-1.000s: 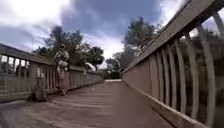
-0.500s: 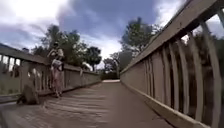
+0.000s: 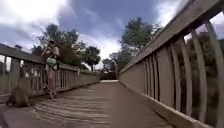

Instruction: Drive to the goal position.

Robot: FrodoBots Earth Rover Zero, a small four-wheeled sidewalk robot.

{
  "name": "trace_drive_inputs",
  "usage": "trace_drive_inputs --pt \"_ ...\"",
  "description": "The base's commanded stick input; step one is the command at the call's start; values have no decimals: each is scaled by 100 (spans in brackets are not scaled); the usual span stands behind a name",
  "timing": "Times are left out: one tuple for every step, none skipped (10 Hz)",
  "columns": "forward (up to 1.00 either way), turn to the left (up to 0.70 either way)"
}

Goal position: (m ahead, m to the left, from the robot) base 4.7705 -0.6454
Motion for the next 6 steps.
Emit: trace_drive_inputs --pt "45 0" --pt "45 0" --pt "45 0" --pt "45 0" --pt "45 0" --pt "45 0"
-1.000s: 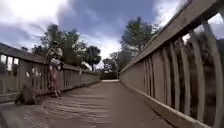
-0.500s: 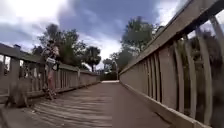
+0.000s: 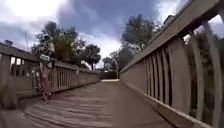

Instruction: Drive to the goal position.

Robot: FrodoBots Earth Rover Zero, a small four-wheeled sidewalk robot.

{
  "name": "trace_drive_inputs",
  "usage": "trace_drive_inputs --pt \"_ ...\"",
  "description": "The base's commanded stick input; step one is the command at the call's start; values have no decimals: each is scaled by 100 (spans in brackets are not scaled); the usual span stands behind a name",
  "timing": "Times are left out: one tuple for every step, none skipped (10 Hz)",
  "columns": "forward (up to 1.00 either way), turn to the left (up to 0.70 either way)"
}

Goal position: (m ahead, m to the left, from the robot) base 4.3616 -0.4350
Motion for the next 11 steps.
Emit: trace_drive_inputs --pt "45 0" --pt "45 0" --pt "45 0" --pt "45 0" --pt "45 0" --pt "45 0" --pt "45 0" --pt "45 0" --pt "45 0" --pt "45 0" --pt "45 0"
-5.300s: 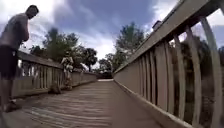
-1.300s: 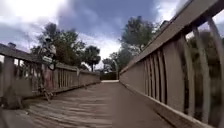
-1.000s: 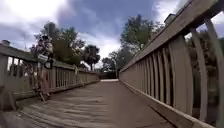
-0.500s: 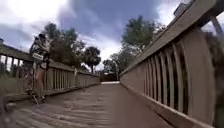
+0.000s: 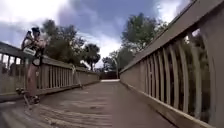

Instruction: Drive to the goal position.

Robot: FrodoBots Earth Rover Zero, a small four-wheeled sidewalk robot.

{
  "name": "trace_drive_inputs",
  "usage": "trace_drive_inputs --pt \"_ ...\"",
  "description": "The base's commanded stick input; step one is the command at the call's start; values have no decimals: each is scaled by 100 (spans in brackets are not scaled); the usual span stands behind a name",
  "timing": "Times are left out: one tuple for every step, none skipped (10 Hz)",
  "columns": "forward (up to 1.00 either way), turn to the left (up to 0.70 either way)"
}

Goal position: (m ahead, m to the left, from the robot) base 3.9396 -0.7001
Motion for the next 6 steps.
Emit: trace_drive_inputs --pt "45 0" --pt "45 0" --pt "45 0" --pt "45 0" --pt "45 0" --pt "45 0"
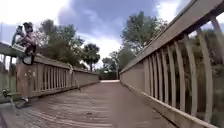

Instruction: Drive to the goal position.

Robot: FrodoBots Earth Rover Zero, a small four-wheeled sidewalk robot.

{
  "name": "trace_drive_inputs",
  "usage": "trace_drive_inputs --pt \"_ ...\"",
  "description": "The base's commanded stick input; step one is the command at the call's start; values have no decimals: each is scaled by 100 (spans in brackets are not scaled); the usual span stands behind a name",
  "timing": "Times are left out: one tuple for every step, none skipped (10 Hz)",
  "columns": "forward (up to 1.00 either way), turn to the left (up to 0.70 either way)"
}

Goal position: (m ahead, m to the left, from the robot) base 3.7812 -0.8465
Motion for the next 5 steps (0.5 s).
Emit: trace_drive_inputs --pt "45 0" --pt "45 0" --pt "45 0" --pt "45 0" --pt "45 0"
